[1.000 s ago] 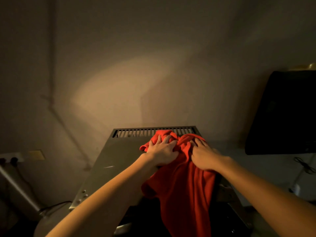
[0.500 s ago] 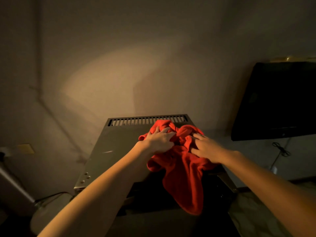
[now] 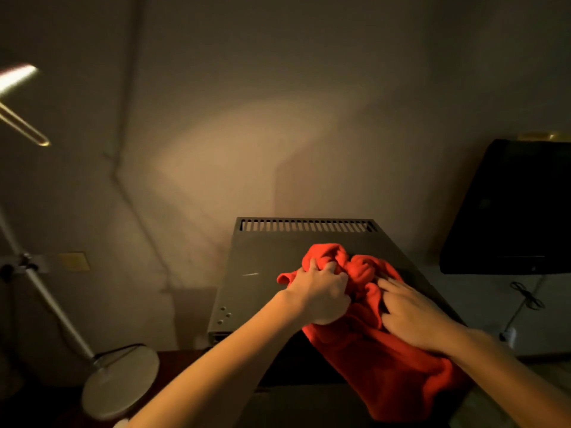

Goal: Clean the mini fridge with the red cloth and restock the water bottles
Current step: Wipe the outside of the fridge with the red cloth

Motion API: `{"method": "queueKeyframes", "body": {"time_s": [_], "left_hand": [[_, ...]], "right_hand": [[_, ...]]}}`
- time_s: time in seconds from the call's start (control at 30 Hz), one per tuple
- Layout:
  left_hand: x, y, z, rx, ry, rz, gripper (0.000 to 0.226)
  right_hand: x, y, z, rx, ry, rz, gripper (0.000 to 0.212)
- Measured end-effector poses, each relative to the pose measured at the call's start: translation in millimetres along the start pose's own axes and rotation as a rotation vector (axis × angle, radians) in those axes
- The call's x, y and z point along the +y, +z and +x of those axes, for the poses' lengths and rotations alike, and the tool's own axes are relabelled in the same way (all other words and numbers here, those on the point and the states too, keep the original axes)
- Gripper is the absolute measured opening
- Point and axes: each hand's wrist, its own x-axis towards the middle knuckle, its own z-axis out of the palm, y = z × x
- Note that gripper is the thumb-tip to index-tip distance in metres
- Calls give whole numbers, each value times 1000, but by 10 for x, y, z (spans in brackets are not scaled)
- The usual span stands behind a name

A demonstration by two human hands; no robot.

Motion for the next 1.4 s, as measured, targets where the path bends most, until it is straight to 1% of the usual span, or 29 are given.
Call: {"method": "queueKeyframes", "body": {"time_s": [0.1,0.13,0.23,0.33,0.43,0.53,0.57,0.7,0.77,0.8,0.87,0.9,1.0,1.03,1.13,1.23,1.3,1.4], "left_hand": [[-326,1,-180,25,-106,7,43],[-446,6,-229,26,-141,7,45],[-794,29,-357,33,-244,5,47],[-1098,41,-452,32,-345,-38,46],[-1255,11,-476,-2,-378,-109,49],[-1238,-34,-426,-53,-355,-95,60],[-1192,-42,-406,-67,-346,-73,60],[-826,-56,-347,-154,-281,-31,58],[-564,-41,-298,-166,-223,-31,64],[-429,-35,-267,-168,-205,-34,66],[-168,-12,-177,-187,-203,-29,66],[-28,1,-112,-205,-211,-18,66],[449,-8,106,-259,-233,-25,66],[602,-23,191,-264,-239,-46,66],[954,-24,442,-227,-263,-76,62],[1191,44,683,-149,-336,-78,53],[1306,72,845,-120,-416,-88,50],[1428,78,958,-90,-521,-124,49]], "right_hand": [[-306,81,334,-13,-35,-16,94],[-388,116,465,-11,-46,-11,90],[-617,244,874,-18,-96,-33,68],[-934,268,1194,-48,-79,-53,59],[-1127,240,1272,-50,-57,-48,56],[-1092,178,1053,-9,-65,-63,49],[-1053,159,938,2,-88,-71,48],[-870,80,425,5,-154,-106,56],[-705,59,196,7,-146,-132,64],[-630,28,79,15,-122,-139,58],[-467,-17,-113,24,-76,-158,38],[-380,-55,-207,25,-65,-157,35],[-25,-136,-448,24,-41,-154,43],[126,-161,-505,28,-35,-136,42],[548,-254,-553,15,-2,-100,27],[921,-323,-440,-28,-7,-48,10],[1153,-316,-310,1,-56,35,20],[1335,-297,-171,60,-178,148,18]]}}
